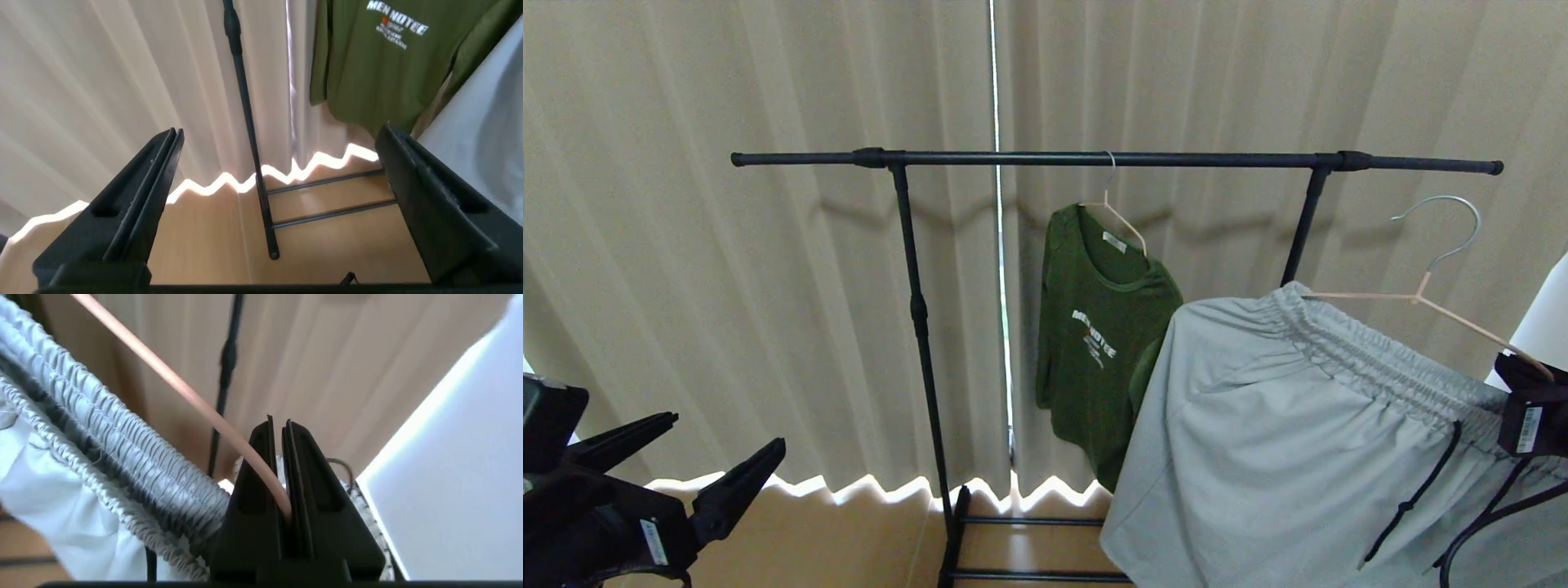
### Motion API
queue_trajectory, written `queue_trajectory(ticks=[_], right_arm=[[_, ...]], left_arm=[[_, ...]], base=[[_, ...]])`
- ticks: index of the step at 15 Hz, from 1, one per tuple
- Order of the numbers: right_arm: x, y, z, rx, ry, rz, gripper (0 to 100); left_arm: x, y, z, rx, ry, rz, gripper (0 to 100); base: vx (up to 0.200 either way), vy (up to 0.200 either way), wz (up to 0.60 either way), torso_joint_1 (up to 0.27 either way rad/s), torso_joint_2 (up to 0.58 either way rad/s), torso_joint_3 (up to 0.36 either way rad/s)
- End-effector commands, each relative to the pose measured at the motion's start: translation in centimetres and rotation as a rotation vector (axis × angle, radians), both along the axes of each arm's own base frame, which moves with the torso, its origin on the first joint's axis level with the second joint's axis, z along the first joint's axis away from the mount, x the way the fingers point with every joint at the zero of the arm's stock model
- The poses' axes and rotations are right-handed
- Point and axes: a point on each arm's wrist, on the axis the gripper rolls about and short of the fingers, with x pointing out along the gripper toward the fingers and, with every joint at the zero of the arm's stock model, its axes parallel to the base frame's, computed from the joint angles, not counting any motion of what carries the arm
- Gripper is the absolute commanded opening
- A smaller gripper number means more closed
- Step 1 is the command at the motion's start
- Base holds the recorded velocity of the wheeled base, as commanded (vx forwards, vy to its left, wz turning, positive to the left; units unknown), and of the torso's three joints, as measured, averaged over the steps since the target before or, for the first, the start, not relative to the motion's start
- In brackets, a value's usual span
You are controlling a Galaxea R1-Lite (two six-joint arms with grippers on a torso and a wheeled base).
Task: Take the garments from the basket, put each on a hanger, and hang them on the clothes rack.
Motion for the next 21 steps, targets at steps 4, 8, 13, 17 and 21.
queue_trajectory(ticks=[4, 8, 13, 17, 21], right_arm=[[-1.0, -2.7, 1.5, -0.03, -0.067, -0.174, 0], [-1.2, -3.4, 1.5, -0.062, -0.054, -0.216, 0], [-1.7, -3.3, 1.7, -0.068, -0.068, -0.216, 0], [-1.5, -3.2, 1.4, -0.065, -0.051, -0.209, 0], [-1.6, -3.2, 1.3, -0.065, -0.048, -0.208, 0]], left_arm=[[0.2, -0.1, 0.0, -0.006, 0.005, 0.0, 100], [0.1, -0.1, 0.0, -0.003, 0.002, -0.004, 100], [0.3, -0.2, 0.1, 0.008, 0.003, -0.011, 100], [0.4, -0.2, 0.4, 0.004, -0.005, -0.012, 100], [0.4, -0.2, 0.2, 0.007, 0.003, -0.012, 100]], base=[[0.0, 0.0, 0.0, 0.0, 0.0, 0.0], [0.0, 0.0, 0.0, 0.0, 0.0, 0.0], [0.0, 0.0, 0.0, 0.0, 0.0, 0.0], [0.05, 0.0, 0.0, -0.001, 0.0, 0.001], [0.2, 0.0, 0.0, 0.01, 0.0, 0.004]])
